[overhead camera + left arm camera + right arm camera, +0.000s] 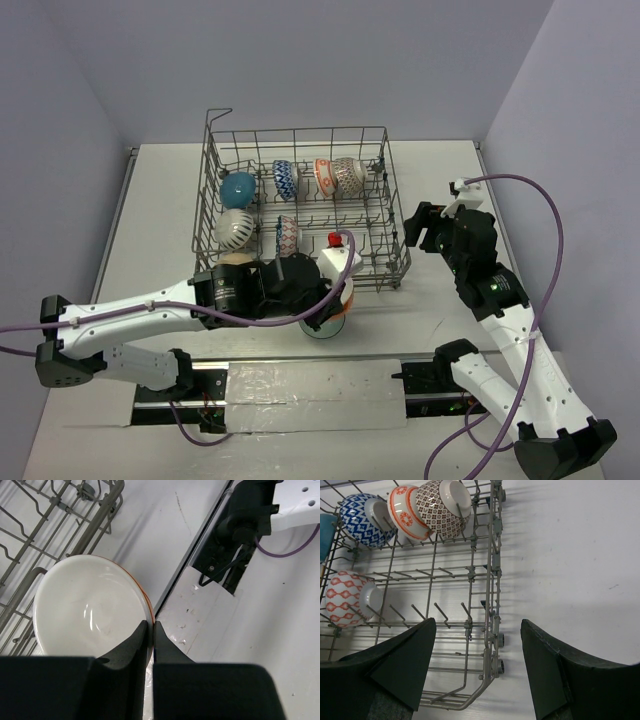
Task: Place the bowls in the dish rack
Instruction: Use the left arm.
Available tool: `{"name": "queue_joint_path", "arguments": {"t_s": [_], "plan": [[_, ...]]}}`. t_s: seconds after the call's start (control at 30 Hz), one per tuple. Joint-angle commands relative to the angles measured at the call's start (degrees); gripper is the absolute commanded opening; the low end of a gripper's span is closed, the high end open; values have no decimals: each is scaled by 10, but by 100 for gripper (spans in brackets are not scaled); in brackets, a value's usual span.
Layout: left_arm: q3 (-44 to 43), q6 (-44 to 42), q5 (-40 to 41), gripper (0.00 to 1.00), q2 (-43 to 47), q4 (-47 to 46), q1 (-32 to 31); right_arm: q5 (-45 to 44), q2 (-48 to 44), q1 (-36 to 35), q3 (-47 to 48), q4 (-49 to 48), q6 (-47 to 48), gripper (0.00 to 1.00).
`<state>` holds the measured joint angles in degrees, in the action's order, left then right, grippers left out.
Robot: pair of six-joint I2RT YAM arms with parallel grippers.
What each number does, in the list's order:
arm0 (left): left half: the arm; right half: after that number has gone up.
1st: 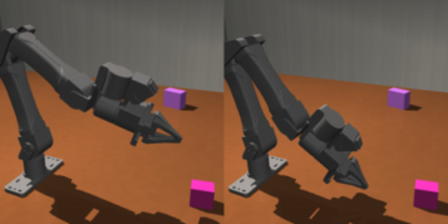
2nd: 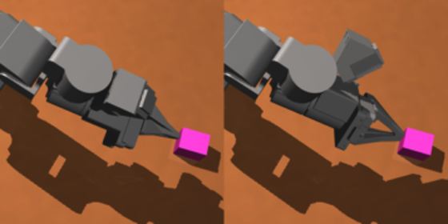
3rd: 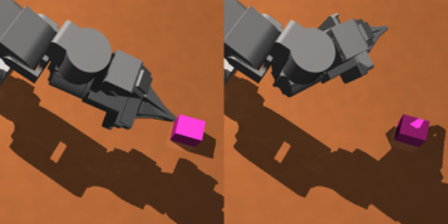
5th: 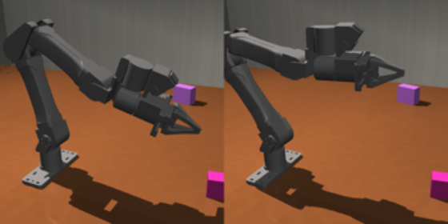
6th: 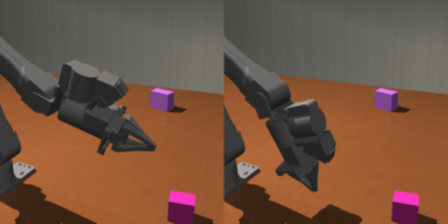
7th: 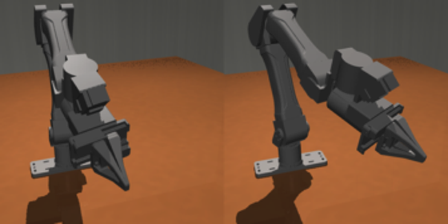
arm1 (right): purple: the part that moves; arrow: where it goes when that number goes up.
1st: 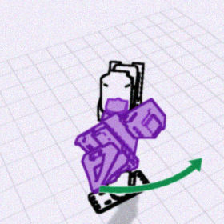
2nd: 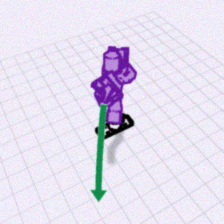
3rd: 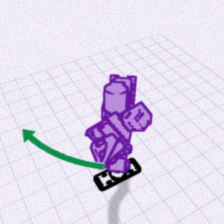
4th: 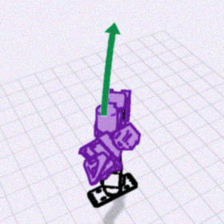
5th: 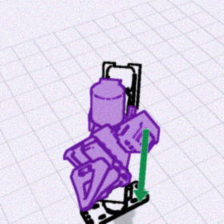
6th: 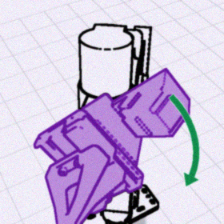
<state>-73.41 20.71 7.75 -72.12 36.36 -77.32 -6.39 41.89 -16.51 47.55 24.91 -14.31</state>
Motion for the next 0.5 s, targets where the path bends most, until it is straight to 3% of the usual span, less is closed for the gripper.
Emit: {"name": "queue_joint_path", "arguments": {"t_s": [0.0,0.47], "plan": [[-23,9,-25,0,18,-40,-1,-5,-11,-4,6,-18,-2,76],[17,14,87,0,92,-141,1,2,-8,-3,5,-20,-3,76]]}}
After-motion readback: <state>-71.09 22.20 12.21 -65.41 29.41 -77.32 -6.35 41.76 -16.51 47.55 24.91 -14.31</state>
